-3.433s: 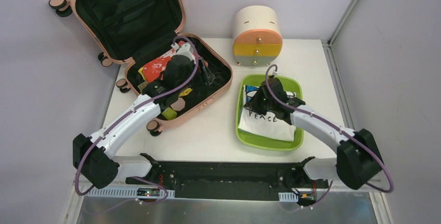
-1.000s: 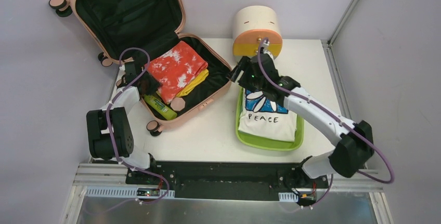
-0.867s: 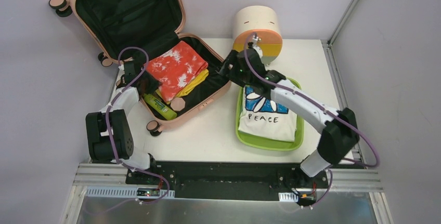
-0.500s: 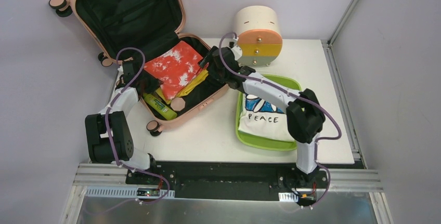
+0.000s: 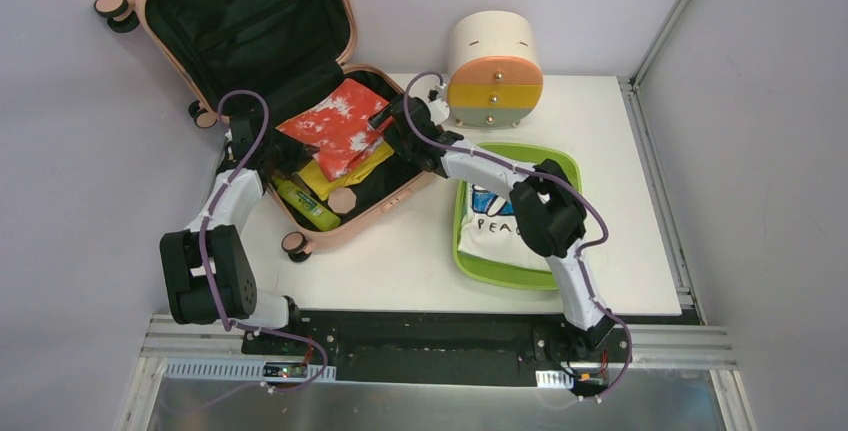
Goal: Open, take out, and arrange the luggage
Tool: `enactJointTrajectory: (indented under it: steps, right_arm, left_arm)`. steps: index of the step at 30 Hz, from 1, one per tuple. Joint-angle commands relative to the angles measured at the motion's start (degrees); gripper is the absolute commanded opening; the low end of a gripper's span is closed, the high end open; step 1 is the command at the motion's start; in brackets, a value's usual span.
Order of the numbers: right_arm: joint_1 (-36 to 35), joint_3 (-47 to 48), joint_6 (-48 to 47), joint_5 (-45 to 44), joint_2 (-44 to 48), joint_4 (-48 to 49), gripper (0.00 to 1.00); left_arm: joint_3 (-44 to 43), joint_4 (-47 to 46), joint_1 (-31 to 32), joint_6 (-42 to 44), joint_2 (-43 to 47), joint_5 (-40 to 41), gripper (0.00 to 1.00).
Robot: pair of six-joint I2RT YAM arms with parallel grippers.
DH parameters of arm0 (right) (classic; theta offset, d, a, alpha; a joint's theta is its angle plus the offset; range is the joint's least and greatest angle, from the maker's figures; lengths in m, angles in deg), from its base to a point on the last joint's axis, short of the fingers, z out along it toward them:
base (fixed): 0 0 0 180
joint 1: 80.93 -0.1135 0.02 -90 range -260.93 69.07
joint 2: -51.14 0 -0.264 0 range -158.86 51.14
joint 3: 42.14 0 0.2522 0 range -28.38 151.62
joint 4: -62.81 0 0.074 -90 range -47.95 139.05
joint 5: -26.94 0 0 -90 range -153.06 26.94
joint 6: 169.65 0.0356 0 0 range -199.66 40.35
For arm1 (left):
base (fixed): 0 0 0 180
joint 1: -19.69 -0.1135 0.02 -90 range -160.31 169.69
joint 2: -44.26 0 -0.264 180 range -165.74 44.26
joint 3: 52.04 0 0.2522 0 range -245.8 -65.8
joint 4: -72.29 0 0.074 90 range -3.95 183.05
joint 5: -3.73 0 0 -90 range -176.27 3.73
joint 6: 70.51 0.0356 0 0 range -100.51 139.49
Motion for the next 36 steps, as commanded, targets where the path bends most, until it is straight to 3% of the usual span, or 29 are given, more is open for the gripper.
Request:
enactJointTrajectory:
  steps: [1,19,29,31,36]
  right_arm:
    - [-0.8,4.5,6.3,-2.0,-1.7,-0.1,0.85]
    - [-1.1,10.4,12.9,0.1,-8.9,0.4,0.81]
    - [-1.2,9.5,11.8,2.4,-8.9,6.7,0.55]
    - [-1.2,9.8,11.7,3.0,-9.0,7.4,0.56]
    - [-1.2,11.5,12.6,3.4,-10.4,7.0,0.66]
  left_arm:
    - [-2.9,-2.6,-0.9,-2.7,3.3,-4.0,0.0]
    - [-4.3,-0.9,-1.3,-2.7,3.4,-4.0,0.0]
    - [-3.1,-0.5,-1.4,-1.9,3.4,-3.2,0.0]
    - [-3.0,-0.4,-1.4,-1.7,3.5,-3.1,0.0]
    - [-2.9,-0.2,-1.3,-1.6,3.8,-3.1,0.0]
